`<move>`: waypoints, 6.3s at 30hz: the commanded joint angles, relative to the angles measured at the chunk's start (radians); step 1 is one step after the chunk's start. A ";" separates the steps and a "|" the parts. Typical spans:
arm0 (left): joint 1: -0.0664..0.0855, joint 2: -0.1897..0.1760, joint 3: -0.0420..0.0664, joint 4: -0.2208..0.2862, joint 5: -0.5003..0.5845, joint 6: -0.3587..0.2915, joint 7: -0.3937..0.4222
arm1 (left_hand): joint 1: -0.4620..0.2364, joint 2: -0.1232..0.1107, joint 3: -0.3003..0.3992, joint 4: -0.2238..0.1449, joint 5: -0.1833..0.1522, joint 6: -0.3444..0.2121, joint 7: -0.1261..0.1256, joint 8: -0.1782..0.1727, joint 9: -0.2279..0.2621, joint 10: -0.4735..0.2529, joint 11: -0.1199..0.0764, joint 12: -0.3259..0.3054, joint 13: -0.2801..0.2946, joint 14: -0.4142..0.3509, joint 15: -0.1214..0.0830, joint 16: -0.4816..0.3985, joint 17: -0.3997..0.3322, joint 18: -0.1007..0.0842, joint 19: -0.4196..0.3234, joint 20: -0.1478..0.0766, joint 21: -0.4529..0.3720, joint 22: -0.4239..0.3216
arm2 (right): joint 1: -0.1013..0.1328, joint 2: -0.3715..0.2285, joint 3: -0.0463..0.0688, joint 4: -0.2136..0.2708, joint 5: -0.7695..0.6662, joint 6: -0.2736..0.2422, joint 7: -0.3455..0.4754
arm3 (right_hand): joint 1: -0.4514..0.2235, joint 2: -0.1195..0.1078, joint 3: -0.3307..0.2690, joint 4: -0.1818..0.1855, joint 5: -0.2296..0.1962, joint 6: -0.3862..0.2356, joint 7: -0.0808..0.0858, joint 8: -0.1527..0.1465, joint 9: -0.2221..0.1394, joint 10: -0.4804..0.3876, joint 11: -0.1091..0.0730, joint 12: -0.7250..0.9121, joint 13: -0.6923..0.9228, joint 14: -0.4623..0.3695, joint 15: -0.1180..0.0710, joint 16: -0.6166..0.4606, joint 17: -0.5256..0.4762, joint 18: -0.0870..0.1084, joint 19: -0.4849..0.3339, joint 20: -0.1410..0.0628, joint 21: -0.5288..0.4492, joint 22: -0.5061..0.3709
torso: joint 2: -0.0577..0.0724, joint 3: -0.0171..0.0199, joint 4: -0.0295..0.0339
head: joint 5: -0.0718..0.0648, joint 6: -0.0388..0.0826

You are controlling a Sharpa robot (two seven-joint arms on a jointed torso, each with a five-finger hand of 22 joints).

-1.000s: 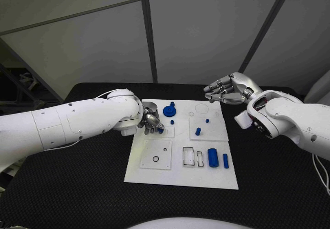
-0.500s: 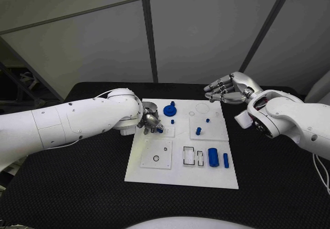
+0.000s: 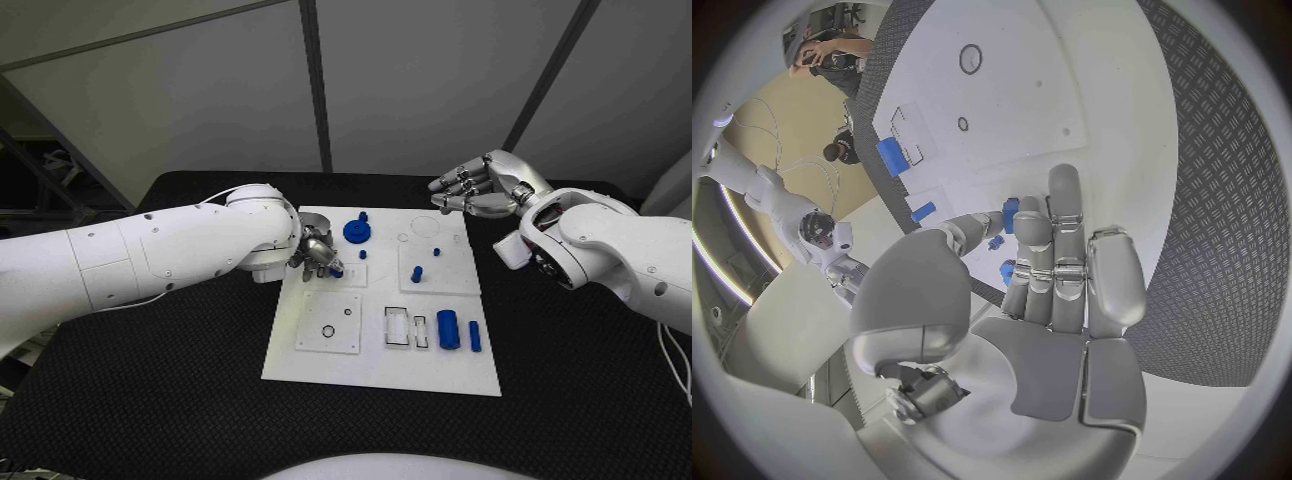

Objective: Assemble the parts on the task board

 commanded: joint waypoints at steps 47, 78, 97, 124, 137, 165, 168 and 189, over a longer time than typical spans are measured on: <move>-0.001 0.040 -0.002 -0.052 -0.004 0.086 -0.010 | -0.152 0.082 -0.072 -0.078 -0.005 0.039 -0.025 0.024 -0.093 0.049 -0.016 0.083 0.040 0.011 -0.009 -0.022 0.028 -0.125 0.017 -0.006 -0.006 0.018 | 0.002 -0.006 0.001 0.006 0.000 0.010 0.000 | -0.011 0.002 -0.001 -0.005 0.005 -0.004 0.006 -0.005 0.000 -0.002 0.004 -0.007 -0.002 -0.002 0.006 -0.007 0.000 0.004 0.006 0.005 -0.007 -0.003 | 0.000 0.0003 -0.0005 | -0.010 -0.006; -0.001 0.046 -0.002 -0.054 -0.004 0.054 -0.008 | -0.189 0.105 -0.231 -0.002 -0.004 0.069 -0.030 0.029 -0.143 0.067 -0.020 0.128 0.073 0.015 -0.012 -0.031 0.038 -0.132 0.038 -0.009 0.012 0.051 | 0.002 -0.006 0.001 0.004 0.000 0.015 -0.003 | -0.014 0.002 -0.002 -0.004 0.006 -0.005 0.007 -0.006 0.000 -0.002 0.005 -0.007 -0.002 -0.002 0.007 -0.008 0.000 0.004 0.006 0.005 -0.009 -0.004 | 0.000 0.0000 0.0009 | -0.014 -0.006; -0.001 0.037 -0.001 -0.045 -0.004 0.052 -0.008 | -0.190 0.105 -0.258 0.009 -0.004 0.073 -0.031 0.030 -0.150 0.069 -0.020 0.132 0.075 0.016 -0.012 -0.032 0.040 -0.132 0.040 -0.009 0.013 0.054 | 0.002 -0.005 0.001 0.001 0.000 0.018 -0.006 | -0.016 0.001 -0.003 -0.003 0.006 -0.006 0.007 -0.006 0.000 -0.003 0.005 -0.008 -0.002 -0.002 0.007 -0.009 0.000 0.004 0.006 0.005 -0.010 -0.005 | 0.000 0.0003 0.0005 | -0.013 -0.006; 0.000 -0.028 0.100 -0.009 0.049 0.020 -0.009 | -0.159 0.064 -0.420 0.048 -0.004 0.051 -0.026 0.043 -0.176 0.040 -0.016 0.084 0.011 0.017 -0.011 -0.040 0.047 -0.124 0.022 -0.008 -0.018 0.024 | 0.002 -0.003 0.001 -0.007 0.000 0.018 -0.007 | -0.027 -0.002 -0.006 0.001 0.007 -0.013 0.010 -0.010 0.000 -0.009 0.008 -0.012 -0.003 -0.006 0.010 -0.015 0.000 0.003 0.006 0.007 -0.020 -0.011 | -0.001 0.0004 0.0009 | -0.011 -0.005; 0.018 -0.015 0.142 -0.141 0.079 0.044 0.004 | 0.009 0.075 -0.464 0.019 0.002 -0.079 0.041 -0.088 -0.265 -0.100 0.036 -0.151 -0.244 0.007 0.021 -0.052 0.051 -0.103 -0.039 0.018 -0.108 -0.068 | 0.001 -0.002 0.001 -0.009 0.000 0.018 -0.006 | -0.026 -0.001 -0.005 0.001 0.008 -0.013 0.010 -0.011 0.000 -0.010 0.008 -0.013 -0.003 -0.007 0.010 -0.016 0.000 0.004 0.006 0.008 -0.022 -0.012 | -0.001 0.0000 -0.0007 | -0.010 0.009; 0.031 0.151 0.126 -0.428 -0.033 0.173 0.001 | 0.111 0.119 -0.757 0.196 -0.226 -0.082 0.012 0.051 -0.155 -0.061 0.014 0.303 0.156 0.128 -0.005 1.159 0.832 -0.101 -0.032 -0.003 -0.129 -0.053 | 0.001 0.003 0.000 -0.009 0.000 0.015 -0.007 | -0.024 0.000 -0.003 -0.002 0.008 -0.010 0.009 -0.009 0.001 -0.012 0.008 -0.014 -0.003 -0.008 0.010 -0.019 0.000 0.004 0.008 0.008 -0.025 -0.014 | 0.000 0.0006 -0.0010 | -0.003 0.005; 0.031 0.155 0.120 -0.431 -0.037 0.182 0.000 | 0.113 0.120 -0.758 0.196 -0.225 -0.083 0.012 0.051 -0.154 -0.061 0.014 0.303 0.155 0.128 -0.005 1.161 0.833 -0.101 -0.031 -0.003 -0.128 -0.052 | 0.001 0.004 0.000 -0.009 0.000 0.015 -0.008 | -0.024 0.000 -0.003 -0.002 0.008 -0.010 0.009 -0.009 0.001 -0.012 0.008 -0.014 -0.003 -0.008 0.010 -0.019 0.000 0.004 0.008 0.008 -0.026 -0.014 | 0.000 0.0003 -0.0003 | -0.004 0.003; 0.026 0.164 0.098 -0.427 -0.038 0.206 0.000 | 0.134 0.139 -0.764 0.192 -0.218 -0.088 0.013 0.052 -0.144 -0.069 0.015 0.293 0.140 0.128 -0.004 1.168 0.837 -0.102 -0.028 -0.002 -0.125 -0.045 | 0.001 0.007 0.000 -0.011 0.000 0.017 -0.008 | -0.024 0.000 -0.003 -0.002 0.008 -0.010 0.009 -0.009 0.001 -0.012 0.008 -0.014 -0.003 -0.008 0.010 -0.019 0.000 0.004 0.008 0.008 -0.026 -0.014 | -0.001 0.0010 0.0007 | -0.003 0.001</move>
